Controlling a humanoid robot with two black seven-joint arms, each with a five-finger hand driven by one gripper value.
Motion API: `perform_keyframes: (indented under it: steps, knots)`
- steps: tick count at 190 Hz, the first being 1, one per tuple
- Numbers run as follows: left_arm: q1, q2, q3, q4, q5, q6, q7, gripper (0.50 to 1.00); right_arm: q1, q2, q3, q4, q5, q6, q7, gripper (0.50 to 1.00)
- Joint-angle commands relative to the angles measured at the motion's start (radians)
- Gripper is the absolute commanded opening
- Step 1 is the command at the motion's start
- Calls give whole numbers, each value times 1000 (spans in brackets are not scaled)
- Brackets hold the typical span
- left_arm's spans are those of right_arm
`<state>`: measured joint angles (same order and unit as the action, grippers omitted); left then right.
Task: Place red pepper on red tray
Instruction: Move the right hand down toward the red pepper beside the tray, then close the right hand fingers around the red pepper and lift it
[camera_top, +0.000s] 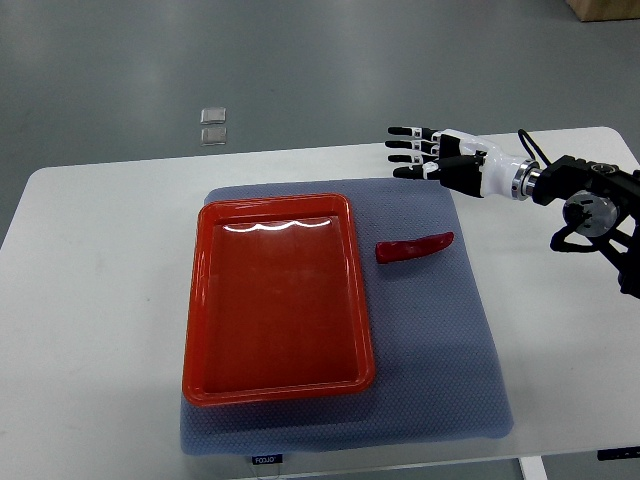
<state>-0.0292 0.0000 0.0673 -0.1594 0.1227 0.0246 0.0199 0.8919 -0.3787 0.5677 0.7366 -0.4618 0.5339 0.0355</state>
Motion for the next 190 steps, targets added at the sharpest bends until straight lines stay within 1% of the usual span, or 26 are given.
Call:
perform_keyframes:
  steps: [1, 21, 46, 57, 58, 61, 77, 91, 100, 101, 103, 113, 126, 145, 170, 190]
  knots:
    - [0, 0, 0, 0, 0, 0, 0, 1000, 42, -29, -2, 1, -204, 26, 18, 921]
    - [0, 0, 0, 0, 0, 0, 0, 1000, 78, -40, -5, 3, -420, 28, 58, 921]
    - [0, 0, 0, 0, 0, 0, 0, 1000, 88, -39, -5, 30, -661, 23, 80, 921]
    - [0, 0, 0, 0, 0, 0, 0, 1000, 88, -39, -3, 33, -678, 21, 81, 921]
    - [0, 0, 0, 0, 0, 0, 0, 1000, 91, -39, -5, 50, -737, 15, 86, 921]
    - [0, 0, 0, 0, 0, 0, 0, 1000, 94, -37, -5, 58, -764, 15, 86, 921]
    - [0, 0, 0, 0, 0, 0, 0, 1000, 96, -35, -5, 87, -836, 11, 87, 921]
    - [0, 0, 0, 0, 0, 0, 0, 1000, 98, -35, -14, 121, -899, -15, 87, 921]
    - [0, 0, 0, 0, 0, 0, 0, 1000, 98, -35, -14, 121, -899, -15, 87, 921]
    - [0, 0, 0, 0, 0, 0, 0, 1000, 96, -37, -41, 144, -950, -35, 87, 921]
    - [0, 0, 0, 0, 0, 0, 0, 1000, 94, -39, -49, 150, -963, -40, 87, 921]
    - [0, 0, 0, 0, 0, 0, 0, 1000, 93, -39, -71, 170, -1002, -61, 87, 921]
    - [0, 0, 0, 0, 0, 0, 0, 1000, 91, -39, -112, 208, -1051, -127, 87, 921]
    - [0, 0, 0, 0, 0, 0, 0, 1000, 90, -54, -164, 248, -1069, -192, 87, 921]
    - [0, 0, 0, 0, 0, 0, 0, 1000, 84, -74, -189, 296, -1069, -200, 87, 921]
    - [0, 0, 0, 0, 0, 0, 0, 1000, 53, -77, -193, 300, -1074, -200, 86, 921]
